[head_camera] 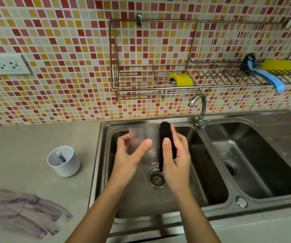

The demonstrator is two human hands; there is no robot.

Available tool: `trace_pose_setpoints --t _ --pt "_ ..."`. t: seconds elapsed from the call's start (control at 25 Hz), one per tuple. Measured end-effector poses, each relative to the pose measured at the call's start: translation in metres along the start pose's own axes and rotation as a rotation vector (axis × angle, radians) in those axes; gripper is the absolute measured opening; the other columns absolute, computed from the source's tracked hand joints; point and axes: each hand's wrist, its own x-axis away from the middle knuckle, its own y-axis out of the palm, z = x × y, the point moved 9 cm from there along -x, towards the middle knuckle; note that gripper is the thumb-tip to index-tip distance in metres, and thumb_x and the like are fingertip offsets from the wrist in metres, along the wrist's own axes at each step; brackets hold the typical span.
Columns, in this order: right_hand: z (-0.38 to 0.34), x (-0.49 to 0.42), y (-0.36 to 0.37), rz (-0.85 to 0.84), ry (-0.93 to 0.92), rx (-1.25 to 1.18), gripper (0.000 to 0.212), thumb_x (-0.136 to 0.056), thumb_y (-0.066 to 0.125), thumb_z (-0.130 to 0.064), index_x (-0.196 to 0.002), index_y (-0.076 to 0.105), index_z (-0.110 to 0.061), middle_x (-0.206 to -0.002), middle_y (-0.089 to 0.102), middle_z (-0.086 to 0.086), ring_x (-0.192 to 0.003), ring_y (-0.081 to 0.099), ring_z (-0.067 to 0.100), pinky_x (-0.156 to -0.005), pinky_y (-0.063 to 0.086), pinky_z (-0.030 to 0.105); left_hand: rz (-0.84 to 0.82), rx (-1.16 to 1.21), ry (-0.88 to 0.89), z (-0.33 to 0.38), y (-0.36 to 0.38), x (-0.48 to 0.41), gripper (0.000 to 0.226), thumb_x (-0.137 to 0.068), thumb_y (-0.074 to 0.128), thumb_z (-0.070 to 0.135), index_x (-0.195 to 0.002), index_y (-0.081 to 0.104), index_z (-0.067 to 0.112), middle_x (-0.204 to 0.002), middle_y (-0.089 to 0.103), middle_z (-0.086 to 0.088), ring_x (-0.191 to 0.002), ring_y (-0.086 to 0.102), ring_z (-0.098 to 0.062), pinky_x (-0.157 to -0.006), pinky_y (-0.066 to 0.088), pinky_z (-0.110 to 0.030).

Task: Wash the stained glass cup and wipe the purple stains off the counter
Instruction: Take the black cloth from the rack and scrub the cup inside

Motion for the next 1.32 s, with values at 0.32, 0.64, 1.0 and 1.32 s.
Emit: trace_pose_setpoints --t 0.32,0.64,1.0,1.32 --pt "0.001 0.005 -0.004 0.049 0.011 -0.050 0.042 -0.095 0.045 -0.020 -0.135 0.046 -0.010 -0.113 0.051 -0.005 -0.103 0.051 -0.011 -0.084 0.036 0.001 -0.087 0.111 -0.080 0.004 0.004 -0.008 0.038 -0.081 0.051 0.043 -0.113 0.065 0.026 -0.111 0.069 -0.004 -0.104 0.065 -0.020 -0.087 0.053 -0.036" --pt "0.003 -0.004 -0.001 0.009 -0.007 -0.002 0.037 -0.096 0.045 -0.010 -0.132 0.048 -0.004 -0.110 0.051 0.001 -0.101 0.050 -0.016 -0.084 0.035 -0.001 -0.162 0.208 -0.054 0.014 0.016 0.001 0.054 -0.072 0.075 0.031 -0.120 0.054 0.017 -0.104 0.071 -0.001 -0.098 0.068 -0.020 -0.075 0.056 -0.030" --pt "-0.086 -0.157 0.021 0.138 -0.344 0.090 0.035 -0.094 0.049 -0.026 -0.127 0.054 -0.017 -0.112 0.044 0.000 -0.098 0.048 -0.007 -0.082 0.035 -0.001 0.047 0.079 0.154 0.072 -0.001 -0.047 0.072 -0.052 0.084 0.047 -0.113 0.047 0.040 -0.111 0.065 0.012 -0.100 0.064 -0.003 -0.077 0.055 -0.022" --pt "0.012 -0.264 0.152 -0.419 0.005 0.835 0.037 -0.099 0.036 -0.028 -0.134 0.039 -0.017 -0.141 0.028 0.020 -0.131 0.025 0.040 -0.105 0.031 0.051 0.176 -0.125 0.210 0.086 -0.023 -0.033 0.071 -0.053 0.081 0.055 -0.110 0.039 0.056 -0.102 0.055 0.040 -0.096 0.058 0.013 -0.072 0.053 -0.016"
